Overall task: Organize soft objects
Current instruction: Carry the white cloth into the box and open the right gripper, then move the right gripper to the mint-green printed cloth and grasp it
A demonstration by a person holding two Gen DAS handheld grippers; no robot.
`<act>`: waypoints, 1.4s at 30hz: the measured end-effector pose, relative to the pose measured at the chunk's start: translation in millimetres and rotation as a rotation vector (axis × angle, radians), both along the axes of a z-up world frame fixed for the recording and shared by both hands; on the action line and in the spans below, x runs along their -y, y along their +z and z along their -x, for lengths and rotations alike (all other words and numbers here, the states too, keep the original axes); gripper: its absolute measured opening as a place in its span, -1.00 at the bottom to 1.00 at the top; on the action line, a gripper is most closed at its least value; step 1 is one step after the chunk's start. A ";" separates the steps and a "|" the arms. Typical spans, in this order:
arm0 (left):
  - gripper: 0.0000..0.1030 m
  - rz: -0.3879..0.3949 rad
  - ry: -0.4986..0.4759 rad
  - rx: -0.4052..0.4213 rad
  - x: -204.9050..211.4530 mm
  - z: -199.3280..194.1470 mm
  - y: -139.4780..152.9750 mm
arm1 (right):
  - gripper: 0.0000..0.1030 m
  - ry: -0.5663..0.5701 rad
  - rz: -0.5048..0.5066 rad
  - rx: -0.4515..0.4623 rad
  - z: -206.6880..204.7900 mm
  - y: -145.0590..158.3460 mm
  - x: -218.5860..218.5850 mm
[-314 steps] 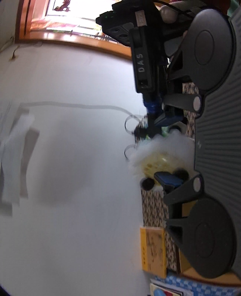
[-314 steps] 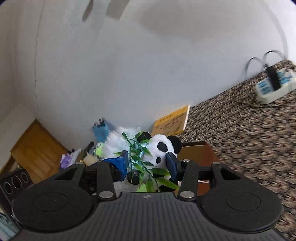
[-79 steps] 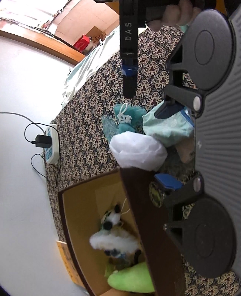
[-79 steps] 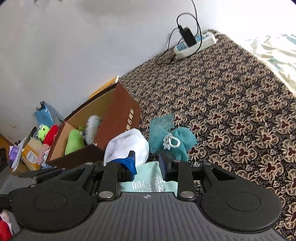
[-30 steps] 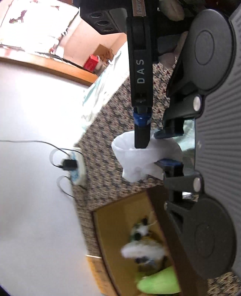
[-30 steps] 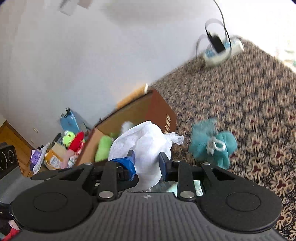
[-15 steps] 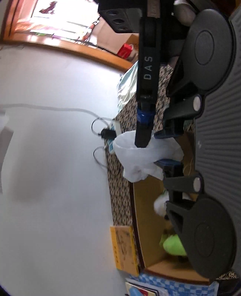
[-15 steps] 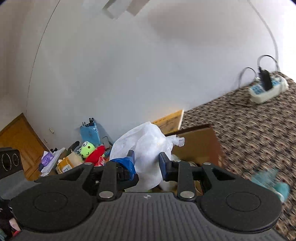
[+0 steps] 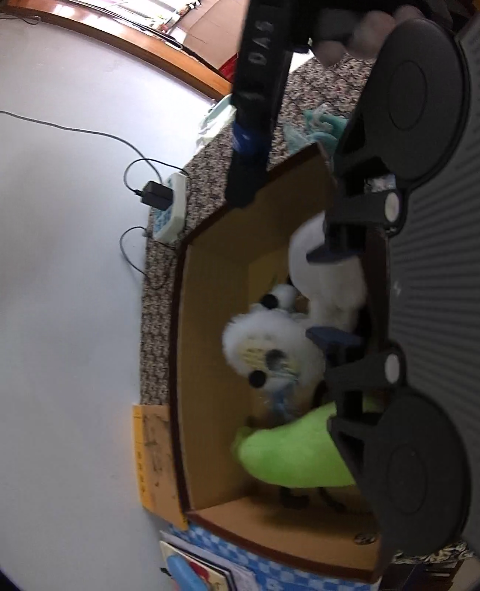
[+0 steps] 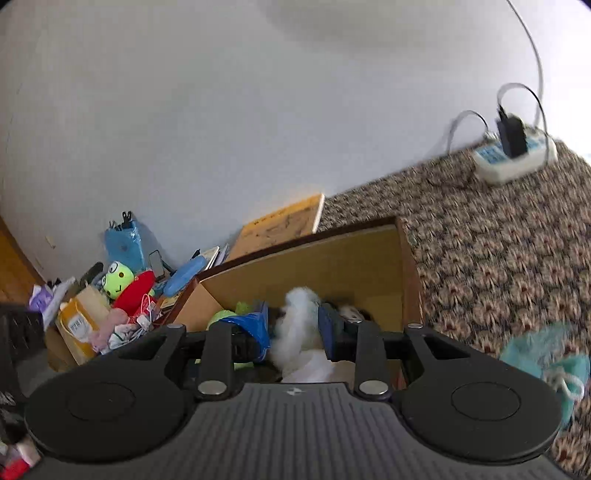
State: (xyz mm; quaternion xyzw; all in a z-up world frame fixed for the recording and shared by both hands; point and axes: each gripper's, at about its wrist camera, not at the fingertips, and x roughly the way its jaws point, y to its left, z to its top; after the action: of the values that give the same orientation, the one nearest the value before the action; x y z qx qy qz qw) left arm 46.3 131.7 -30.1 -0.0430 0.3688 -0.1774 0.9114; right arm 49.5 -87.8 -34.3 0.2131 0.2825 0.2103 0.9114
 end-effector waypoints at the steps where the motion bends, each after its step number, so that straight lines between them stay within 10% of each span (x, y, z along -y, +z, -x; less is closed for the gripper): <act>1: -0.17 0.003 -0.001 0.000 0.5 4.1 -0.6 | -0.76 -0.009 -0.005 -0.007 2.7 -0.9 2.3; 24: 0.07 -0.043 -0.147 -0.024 65.7 52.0 10.8 | -0.73 -0.163 -0.024 -0.179 60.7 -26.2 90.7; 42: 0.17 -0.054 -0.278 -0.222 160.0 70.8 -33.8 | -0.69 -0.133 0.002 -0.360 82.3 -71.2 146.0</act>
State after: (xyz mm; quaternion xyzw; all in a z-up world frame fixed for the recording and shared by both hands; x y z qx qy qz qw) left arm -24.4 -28.3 -63.8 0.0135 0.4744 -0.2857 0.8326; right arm -32.8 -233.8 -105.5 0.2644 0.4263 0.1076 0.8584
